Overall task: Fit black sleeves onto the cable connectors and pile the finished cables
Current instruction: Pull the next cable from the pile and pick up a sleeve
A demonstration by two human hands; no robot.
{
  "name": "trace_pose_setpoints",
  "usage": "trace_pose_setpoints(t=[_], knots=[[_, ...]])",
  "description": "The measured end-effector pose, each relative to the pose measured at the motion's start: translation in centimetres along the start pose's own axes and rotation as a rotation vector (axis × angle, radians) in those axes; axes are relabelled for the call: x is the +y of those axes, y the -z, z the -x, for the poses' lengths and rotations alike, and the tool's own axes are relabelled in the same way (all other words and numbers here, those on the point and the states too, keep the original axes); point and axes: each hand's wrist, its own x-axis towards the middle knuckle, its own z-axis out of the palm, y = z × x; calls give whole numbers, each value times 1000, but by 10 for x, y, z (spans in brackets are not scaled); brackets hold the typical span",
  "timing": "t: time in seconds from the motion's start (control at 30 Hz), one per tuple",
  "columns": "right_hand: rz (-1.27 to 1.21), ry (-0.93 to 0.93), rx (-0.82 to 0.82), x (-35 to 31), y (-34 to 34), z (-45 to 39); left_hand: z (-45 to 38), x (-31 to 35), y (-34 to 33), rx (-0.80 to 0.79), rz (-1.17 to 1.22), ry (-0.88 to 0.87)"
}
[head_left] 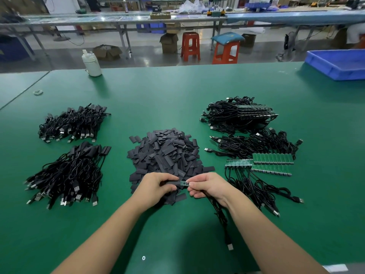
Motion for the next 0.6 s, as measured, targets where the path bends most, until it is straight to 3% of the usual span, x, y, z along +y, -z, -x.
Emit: trace_pose_setpoints(t=[0.3,0.6], knots=[[51,13,4,1,-4,1,2,-2,2,-29,84,34],[4,-15,22,-2,-3,2,4,3,-2,59,-146,-59]])
